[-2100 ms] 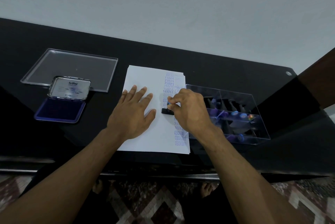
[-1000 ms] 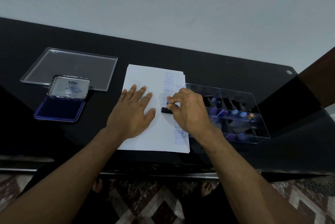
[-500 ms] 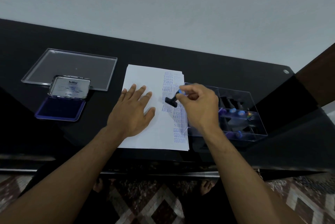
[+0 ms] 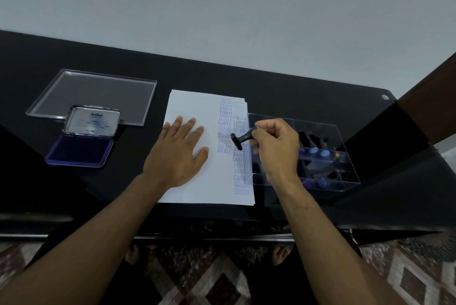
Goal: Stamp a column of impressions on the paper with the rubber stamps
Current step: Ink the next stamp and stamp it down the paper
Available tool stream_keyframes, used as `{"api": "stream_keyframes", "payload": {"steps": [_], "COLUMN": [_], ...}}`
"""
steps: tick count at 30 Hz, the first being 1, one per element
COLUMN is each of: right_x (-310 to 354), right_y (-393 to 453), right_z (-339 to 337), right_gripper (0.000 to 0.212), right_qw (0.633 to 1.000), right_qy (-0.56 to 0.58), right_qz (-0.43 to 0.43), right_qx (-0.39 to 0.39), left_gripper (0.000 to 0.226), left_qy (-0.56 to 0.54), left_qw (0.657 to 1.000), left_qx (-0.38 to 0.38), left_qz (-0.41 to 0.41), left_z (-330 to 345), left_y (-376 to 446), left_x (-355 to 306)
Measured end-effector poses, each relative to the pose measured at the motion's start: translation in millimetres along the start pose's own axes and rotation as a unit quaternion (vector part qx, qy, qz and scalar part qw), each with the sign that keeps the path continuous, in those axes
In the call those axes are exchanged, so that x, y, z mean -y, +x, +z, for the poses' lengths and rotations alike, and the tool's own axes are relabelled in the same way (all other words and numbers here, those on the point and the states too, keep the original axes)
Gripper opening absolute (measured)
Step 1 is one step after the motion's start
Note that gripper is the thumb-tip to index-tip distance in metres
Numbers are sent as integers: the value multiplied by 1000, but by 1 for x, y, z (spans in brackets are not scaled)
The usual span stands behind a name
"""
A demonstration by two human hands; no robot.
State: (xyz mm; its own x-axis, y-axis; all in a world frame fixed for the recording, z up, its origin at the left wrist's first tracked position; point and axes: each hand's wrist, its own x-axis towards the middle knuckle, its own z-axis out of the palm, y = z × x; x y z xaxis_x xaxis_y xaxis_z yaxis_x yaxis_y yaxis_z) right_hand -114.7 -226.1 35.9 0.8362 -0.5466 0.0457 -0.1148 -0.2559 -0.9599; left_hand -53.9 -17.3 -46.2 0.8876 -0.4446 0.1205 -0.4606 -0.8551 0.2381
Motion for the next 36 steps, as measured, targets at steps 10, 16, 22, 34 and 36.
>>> {"api": "stream_keyframes", "payload": {"steps": [10, 16, 22, 34, 36], "right_x": [-1, 1, 1, -3, -7], "right_y": [0, -2, -3, -10, -11], "right_z": [1, 0, -8, -65, -77], "right_gripper": [11, 11, 12, 12, 14], "right_qw": [1000, 1000, 999, 996, 996], "right_qy": [4, 10, 31, 37, -15], "right_qz": [3, 2, 0, -4, -29], "right_qx": [3, 3, -8, -80, -88], "left_gripper": [76, 79, 80, 52, 50], "left_qy": [-5, -5, -2, -146, -157], "left_qw": [1000, 1000, 1000, 988, 984], "left_qx": [4, 10, 22, -53, -70], "left_qz": [0, -1, -7, 25, 54], "left_z": [-1, -3, -7, -33, -35], "left_y": [0, 0, 2, 8, 8], "left_x": [0, -1, -4, -83, -99]}}
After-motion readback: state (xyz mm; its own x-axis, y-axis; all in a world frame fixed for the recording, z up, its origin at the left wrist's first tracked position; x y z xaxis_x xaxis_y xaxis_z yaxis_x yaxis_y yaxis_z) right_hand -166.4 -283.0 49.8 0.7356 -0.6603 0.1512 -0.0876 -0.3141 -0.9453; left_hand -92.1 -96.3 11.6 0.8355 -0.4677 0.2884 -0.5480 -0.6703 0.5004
